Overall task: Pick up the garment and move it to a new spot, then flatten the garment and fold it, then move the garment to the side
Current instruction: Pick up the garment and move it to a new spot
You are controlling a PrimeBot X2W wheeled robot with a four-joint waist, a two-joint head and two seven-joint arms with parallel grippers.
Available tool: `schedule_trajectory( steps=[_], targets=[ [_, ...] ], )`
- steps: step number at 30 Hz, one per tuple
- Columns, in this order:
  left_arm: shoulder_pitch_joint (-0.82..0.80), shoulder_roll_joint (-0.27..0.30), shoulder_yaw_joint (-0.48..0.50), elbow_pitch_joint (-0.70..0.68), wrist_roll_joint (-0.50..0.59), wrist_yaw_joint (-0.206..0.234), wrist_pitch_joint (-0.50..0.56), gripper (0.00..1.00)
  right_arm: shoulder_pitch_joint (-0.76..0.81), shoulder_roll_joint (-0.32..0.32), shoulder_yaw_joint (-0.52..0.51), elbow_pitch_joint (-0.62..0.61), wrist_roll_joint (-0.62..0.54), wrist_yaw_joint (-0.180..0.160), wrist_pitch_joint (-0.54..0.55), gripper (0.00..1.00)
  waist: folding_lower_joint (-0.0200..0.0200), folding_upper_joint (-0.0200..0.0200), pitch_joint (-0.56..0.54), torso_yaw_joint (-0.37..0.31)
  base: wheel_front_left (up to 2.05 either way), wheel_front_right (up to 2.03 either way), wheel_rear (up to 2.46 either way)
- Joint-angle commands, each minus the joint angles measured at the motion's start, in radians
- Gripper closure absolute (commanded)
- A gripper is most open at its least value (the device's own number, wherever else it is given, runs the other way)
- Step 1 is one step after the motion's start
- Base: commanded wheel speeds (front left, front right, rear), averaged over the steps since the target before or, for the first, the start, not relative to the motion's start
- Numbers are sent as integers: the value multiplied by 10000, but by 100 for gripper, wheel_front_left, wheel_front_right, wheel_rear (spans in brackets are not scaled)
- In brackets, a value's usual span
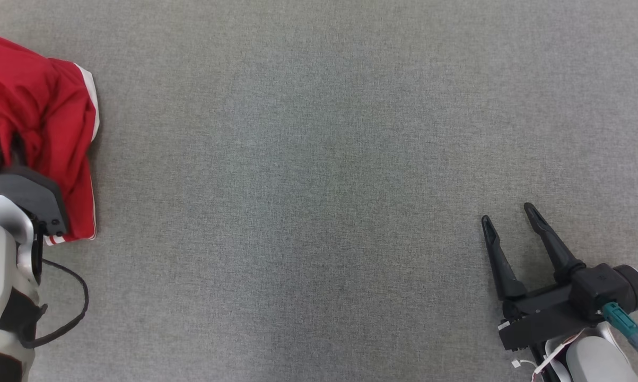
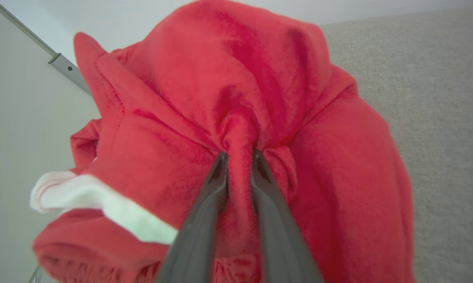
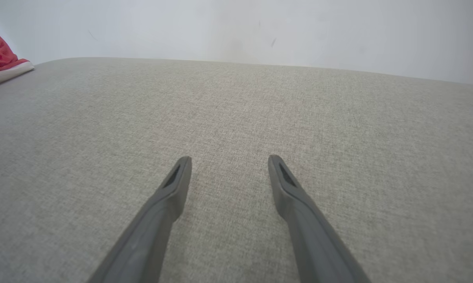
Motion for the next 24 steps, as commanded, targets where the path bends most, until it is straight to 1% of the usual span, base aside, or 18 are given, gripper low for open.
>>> schedule_trajectory(
  steps=[1, 3, 4, 9, 15, 17, 18, 19, 24],
  targets=[
    [-153, -27, 5, 125, -42, 77, 39, 100, -24, 55, 42, 111, 21, -17, -3, 0, -1, -1, -63, 2, 0, 0, 0],
    [-153, -17, 9, 176, -65, 148, -19, 100, -7, 105, 87, 182, 24, -17, -5, 0, -1, -1, -187, -6, 0, 0, 0],
    [-173, 43, 5, 181, -82, 101, -107, 100, 1, 136, 94, 209, 36, -17, -5, 0, -1, -1, -254, -17, 0, 0, 0],
    [-414, 104, -225, -103, -41, -345, -834, 100, 77, 309, 138, 378, 75, -17, -5, 0, -1, -1, -735, -52, 0, 0, 0],
    [-875, 201, -849, -652, 327, -802, -1374, 100, 173, 658, 271, 577, 24, -18, -6, 0, -1, -1, -1467, -247, 0, 0, 0],
    [-1071, 88, -1098, -875, 396, -928, -1503, 100, 242, 799, 298, 642, 20, -18, -5, 0, -1, -1, -1716, -362, 0, 0, 0],
    [-1120, -61, -1211, -988, 360, -992, -1547, 100, 282, 841, 289, 679, 31, -18, -6, 0, -1, -1, -1823, -413, 0, 0, 0],
    [-1120, -61, -1211, -988, 360, -992, -1547, 100, 282, 841, 289, 679, 31, -18, -6, 0, -1, -1, -1823, -413, 0, 0, 0],
    [-1161, -728, -1989, -1519, 392, -1168, -1765, 100, 367, 1133, 273, 837, 64, -18, -5, 0, -1, -1, -2294, -781, 0, 0, 0]
  ],
)
